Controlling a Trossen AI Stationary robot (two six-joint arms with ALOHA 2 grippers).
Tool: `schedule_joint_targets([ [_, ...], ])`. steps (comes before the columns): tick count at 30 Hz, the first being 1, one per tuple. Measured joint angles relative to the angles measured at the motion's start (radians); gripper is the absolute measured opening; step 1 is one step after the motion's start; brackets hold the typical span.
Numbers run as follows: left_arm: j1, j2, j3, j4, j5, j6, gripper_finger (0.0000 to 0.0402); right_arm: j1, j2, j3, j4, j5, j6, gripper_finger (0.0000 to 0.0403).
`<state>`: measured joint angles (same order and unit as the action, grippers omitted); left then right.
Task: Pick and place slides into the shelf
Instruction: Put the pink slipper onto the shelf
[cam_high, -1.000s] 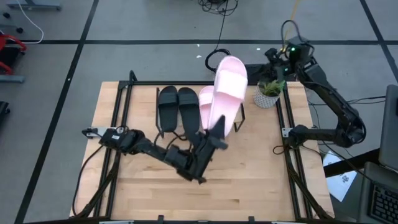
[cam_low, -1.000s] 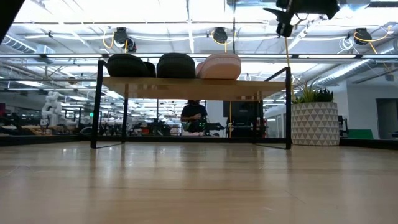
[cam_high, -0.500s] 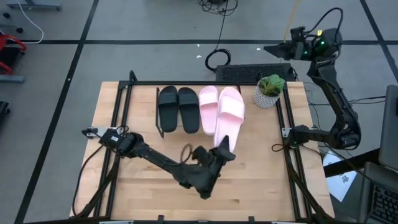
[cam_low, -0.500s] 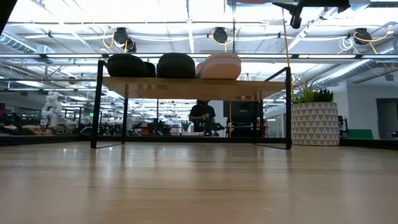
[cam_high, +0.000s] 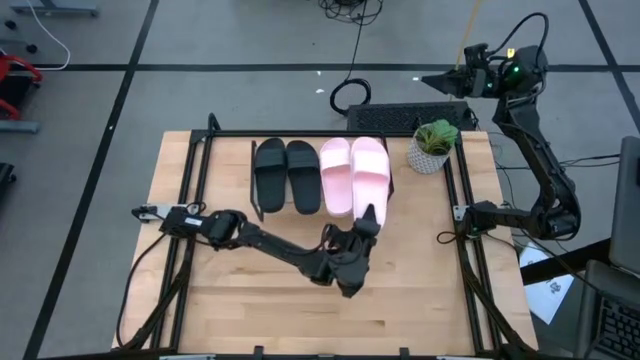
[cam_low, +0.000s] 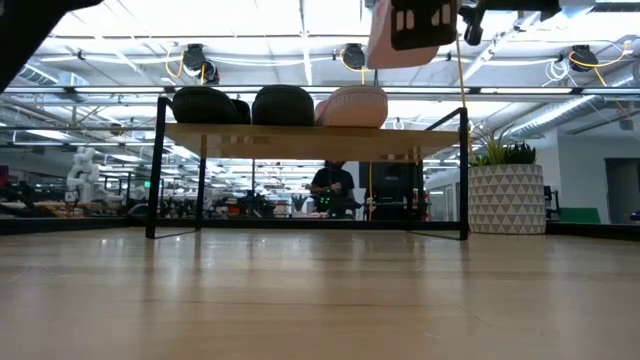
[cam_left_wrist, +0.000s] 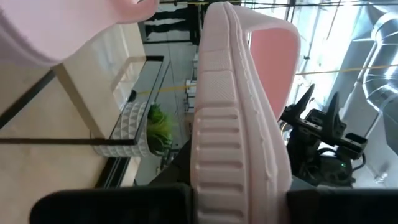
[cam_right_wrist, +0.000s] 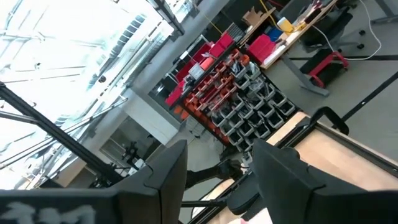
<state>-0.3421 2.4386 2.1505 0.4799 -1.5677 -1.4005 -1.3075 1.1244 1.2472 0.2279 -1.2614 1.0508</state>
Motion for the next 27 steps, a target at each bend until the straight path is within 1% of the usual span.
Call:
schedule_joint_targets([
  [15,0.042,-0.001,0.001,-0.011,0.004,-0.018,0.0049,0.001,0.019,0.000,-0.001,0.008,-0.016,0.0171],
  [19,0.052,-0.001,0.001,-0.014,0.034,-0.033,0.0049,0.001,0.019,0.000,0.000,0.009,-0.016,0.0171],
  [22,0.060,-0.001,0.006,0.006,0.053,-0.005,0.0049,0.001,0.019,0.000,0.000,0.013,-0.018,0.0171],
  [24,0.068,-0.001,0.025,0.006,0.091,0.016,0.0049,0.001,0.020,0.000,0.000,0.023,-0.019,0.0171],
  [27,0.083,-0.005,0.035,-0.033,0.158,-0.008,0.0049,0.001,0.021,0.000,-0.002,0.029,-0.019,0.0171],
])
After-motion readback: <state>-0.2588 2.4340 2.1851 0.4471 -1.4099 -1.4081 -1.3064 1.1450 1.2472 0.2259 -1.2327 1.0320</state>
